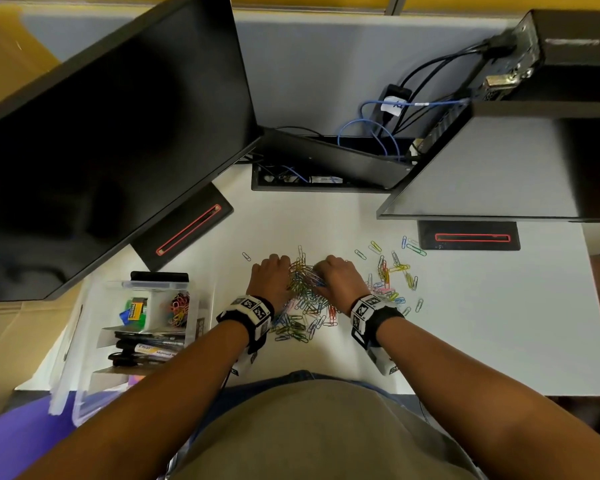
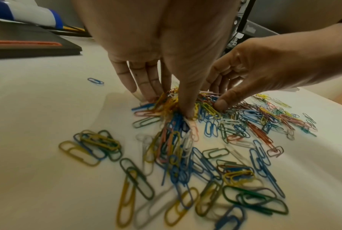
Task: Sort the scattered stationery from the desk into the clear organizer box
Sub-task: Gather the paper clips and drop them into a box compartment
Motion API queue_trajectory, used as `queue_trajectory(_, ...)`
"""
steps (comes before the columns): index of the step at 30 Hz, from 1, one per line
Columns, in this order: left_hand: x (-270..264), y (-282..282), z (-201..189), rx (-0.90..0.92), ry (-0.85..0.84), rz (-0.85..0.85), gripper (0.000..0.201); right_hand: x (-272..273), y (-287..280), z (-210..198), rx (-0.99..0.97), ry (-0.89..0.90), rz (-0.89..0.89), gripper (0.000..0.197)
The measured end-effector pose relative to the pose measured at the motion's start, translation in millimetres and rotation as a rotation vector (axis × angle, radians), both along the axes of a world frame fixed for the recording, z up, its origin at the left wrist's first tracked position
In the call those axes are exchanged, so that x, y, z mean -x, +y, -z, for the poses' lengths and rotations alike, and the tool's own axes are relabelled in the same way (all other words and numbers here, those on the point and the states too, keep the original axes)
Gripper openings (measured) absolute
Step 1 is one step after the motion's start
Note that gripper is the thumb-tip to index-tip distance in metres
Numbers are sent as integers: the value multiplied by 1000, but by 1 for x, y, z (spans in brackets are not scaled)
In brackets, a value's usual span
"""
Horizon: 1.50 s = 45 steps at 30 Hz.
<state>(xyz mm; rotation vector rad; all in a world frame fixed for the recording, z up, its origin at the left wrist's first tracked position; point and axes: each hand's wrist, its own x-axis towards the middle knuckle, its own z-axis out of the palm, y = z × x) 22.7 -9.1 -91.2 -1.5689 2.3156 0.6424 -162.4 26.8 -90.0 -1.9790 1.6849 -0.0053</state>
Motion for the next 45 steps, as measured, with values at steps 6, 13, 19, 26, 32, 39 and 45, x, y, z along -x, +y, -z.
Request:
queue_trajectory(6, -3, -1, -2, 13, 93, -30, 19, -3, -3, 1, -13, -36, 49, 19)
queue_trajectory(13, -7, -4, -11, 18, 135, -85, 11, 3, -6, -6, -13, -63, 101, 20)
queue_trajectory(19, -8, -7, -21, -39, 195, -194, 10, 6, -6, -13, -36, -102, 186, 24)
queue_trajectory(26, -13, -7, -35, -53, 294, -320, 7, 6, -5, -21, -16, -139, 218, 16)
queue_trajectory(32, -14, -1, -49, -49, 331, -403, 7, 5, 1, -31, 13, -163, 209, 11)
queue_trajectory(39, -20, 3, -66, -40, 410, -503, 7, -3, 4, -45, 51, -168, 186, 12)
queue_trajectory(45, -31, 5, -87, 32, 482, -567, 6, -21, 6, -59, 71, -199, 177, 12)
